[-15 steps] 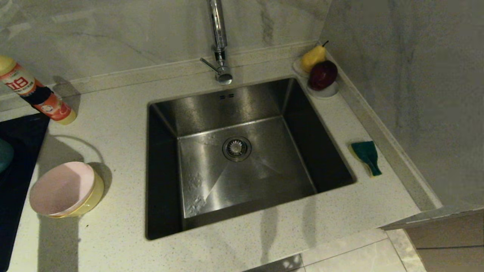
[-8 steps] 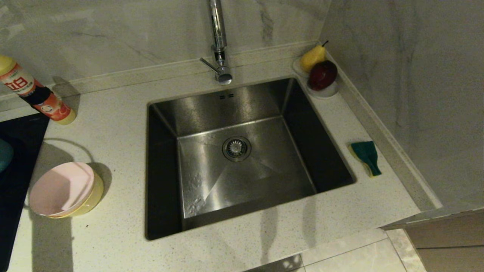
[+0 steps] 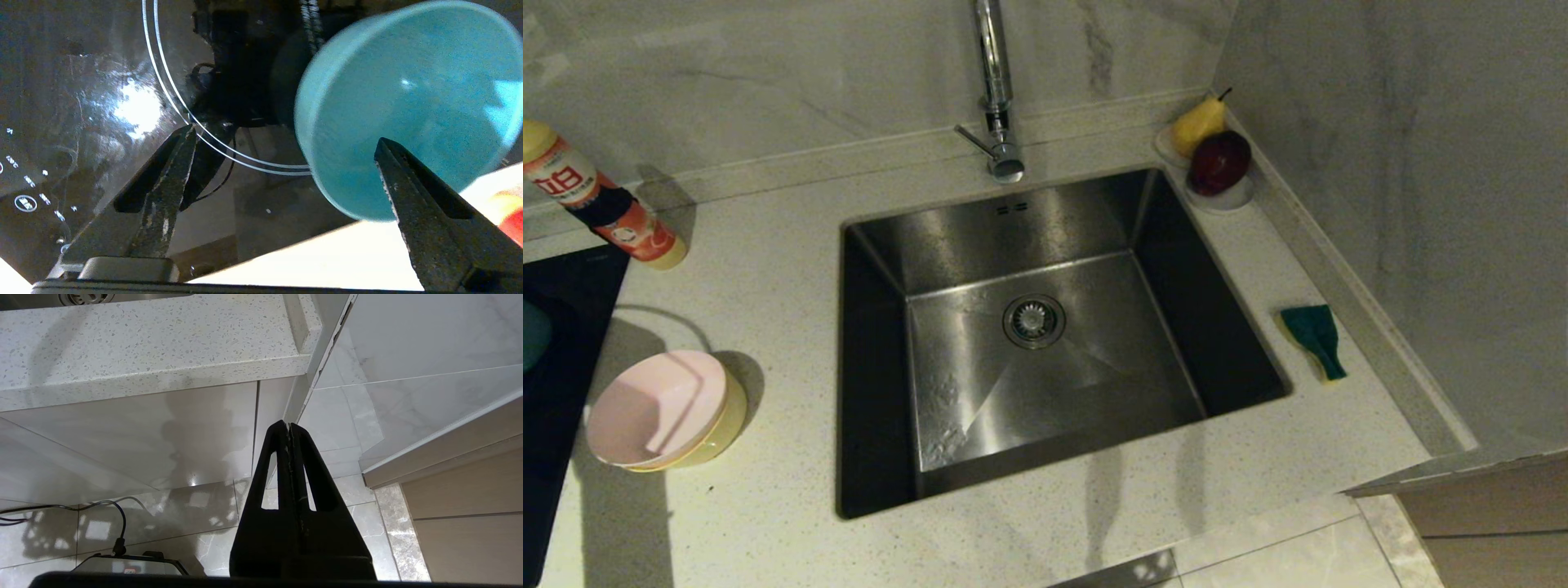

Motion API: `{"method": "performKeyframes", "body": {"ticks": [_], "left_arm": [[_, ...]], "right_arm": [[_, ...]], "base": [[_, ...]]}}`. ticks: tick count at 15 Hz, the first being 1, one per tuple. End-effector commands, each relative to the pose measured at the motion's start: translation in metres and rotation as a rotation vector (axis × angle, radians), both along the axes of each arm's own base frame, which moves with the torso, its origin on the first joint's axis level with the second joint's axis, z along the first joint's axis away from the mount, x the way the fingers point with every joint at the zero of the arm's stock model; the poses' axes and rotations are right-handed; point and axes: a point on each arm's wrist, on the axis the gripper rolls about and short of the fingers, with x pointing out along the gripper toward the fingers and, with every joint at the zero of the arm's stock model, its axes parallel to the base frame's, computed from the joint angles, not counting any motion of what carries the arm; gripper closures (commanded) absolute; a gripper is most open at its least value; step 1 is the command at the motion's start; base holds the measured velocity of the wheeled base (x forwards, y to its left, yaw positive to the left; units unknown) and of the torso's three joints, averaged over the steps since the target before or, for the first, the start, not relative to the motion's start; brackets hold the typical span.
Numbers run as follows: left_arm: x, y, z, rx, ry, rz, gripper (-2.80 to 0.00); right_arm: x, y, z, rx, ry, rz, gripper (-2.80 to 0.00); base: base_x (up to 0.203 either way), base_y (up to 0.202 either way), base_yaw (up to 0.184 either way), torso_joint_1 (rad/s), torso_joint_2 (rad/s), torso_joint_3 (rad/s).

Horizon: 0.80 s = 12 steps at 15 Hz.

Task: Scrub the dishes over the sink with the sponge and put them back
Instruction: Place the bowl on the bowl

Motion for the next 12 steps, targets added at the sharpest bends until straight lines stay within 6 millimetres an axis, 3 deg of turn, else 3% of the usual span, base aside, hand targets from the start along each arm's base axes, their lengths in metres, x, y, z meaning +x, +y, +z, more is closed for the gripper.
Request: {"method": "performKeyframes", "body": {"ticks": [1, 12], "left_arm": [[0.002, 0.006, -0.011, -0.030, 0.014, 0.007, -2.80], [0.011, 0.019, -0.038, -0.081, 0.040, 0.022, -2.80]], "right_arm": [[0.000, 0.000, 0.000, -0.001, 0.001, 0.001, 0.00], [0.000, 0.000, 0.000, -0.001, 0.001, 0.001, 0.00]], "base": [[0.000, 0.000, 0.000, 0.000, 0.00, 0.000], [0.000, 0.000, 0.000, 0.000, 0.00, 0.000]]}}
